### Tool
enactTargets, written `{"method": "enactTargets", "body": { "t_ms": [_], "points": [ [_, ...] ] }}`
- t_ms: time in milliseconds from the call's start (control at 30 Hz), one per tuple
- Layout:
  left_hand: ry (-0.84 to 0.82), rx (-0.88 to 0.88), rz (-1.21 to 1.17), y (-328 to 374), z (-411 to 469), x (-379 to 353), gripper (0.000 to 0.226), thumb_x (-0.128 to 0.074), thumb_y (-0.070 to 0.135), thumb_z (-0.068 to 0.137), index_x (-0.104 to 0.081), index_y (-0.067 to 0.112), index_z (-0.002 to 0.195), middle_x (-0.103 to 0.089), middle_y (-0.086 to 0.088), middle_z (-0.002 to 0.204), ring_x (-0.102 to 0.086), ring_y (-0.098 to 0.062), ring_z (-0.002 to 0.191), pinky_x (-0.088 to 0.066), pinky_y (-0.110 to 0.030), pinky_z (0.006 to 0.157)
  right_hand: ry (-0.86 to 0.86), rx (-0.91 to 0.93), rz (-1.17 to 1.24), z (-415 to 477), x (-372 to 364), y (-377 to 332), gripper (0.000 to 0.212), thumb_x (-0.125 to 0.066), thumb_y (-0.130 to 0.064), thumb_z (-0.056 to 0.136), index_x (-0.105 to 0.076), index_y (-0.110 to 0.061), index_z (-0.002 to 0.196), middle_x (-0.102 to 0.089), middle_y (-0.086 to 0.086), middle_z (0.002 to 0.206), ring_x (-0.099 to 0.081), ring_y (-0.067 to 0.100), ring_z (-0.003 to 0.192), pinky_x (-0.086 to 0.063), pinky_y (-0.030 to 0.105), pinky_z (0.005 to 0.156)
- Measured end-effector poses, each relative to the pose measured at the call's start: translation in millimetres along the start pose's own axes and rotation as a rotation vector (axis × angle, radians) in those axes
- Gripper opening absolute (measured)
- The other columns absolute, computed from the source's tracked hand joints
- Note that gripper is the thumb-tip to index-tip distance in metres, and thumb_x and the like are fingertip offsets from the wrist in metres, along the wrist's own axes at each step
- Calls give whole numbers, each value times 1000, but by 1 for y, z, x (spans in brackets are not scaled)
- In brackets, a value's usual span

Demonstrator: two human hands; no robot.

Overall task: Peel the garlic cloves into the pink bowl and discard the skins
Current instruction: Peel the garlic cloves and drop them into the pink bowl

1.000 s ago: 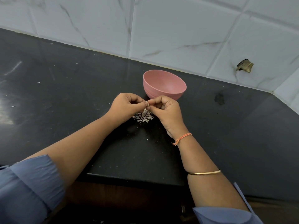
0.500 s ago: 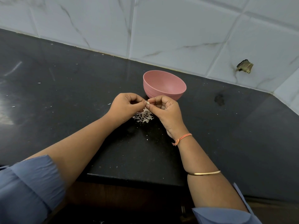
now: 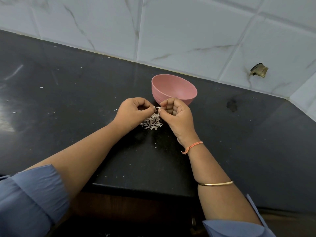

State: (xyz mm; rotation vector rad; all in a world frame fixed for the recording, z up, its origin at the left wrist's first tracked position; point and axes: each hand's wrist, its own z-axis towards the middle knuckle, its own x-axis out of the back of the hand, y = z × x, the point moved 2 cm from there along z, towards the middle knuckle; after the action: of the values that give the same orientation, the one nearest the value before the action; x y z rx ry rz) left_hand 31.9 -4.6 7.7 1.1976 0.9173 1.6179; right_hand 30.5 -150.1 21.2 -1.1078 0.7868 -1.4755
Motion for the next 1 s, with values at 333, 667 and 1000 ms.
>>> {"method": "enactTargets", "body": {
  "t_ms": [333,667,1000],
  "points": [
    [4,-83,-39,7,-5,1,7,-68,14,84,-72,19,88,-68,10,71,-61,6,60,-46,-8,56,4,0,25,1,2,1,18,-66,3,80,-64,-15,79,-66,-1,77,-63,4,71,-54,20,69],
    [1,-170,130,5,-5,-1,12,-65,11,84,-68,22,82,-66,11,70,-60,2,61,-51,-13,60,2,-49,46,1,0,4,9,-66,1,81,-70,-6,83,-70,11,80,-64,14,71,-56,27,69],
    [-5,-154,126,4,-4,-2,13,-66,8,82,-68,21,79,-67,6,70,-60,-3,63,-52,-18,63,-31,-341,378,0,-2,2,9,-60,8,82,-65,2,79,-65,9,71,-57,11,59,-53,19,57]
  ]
}}
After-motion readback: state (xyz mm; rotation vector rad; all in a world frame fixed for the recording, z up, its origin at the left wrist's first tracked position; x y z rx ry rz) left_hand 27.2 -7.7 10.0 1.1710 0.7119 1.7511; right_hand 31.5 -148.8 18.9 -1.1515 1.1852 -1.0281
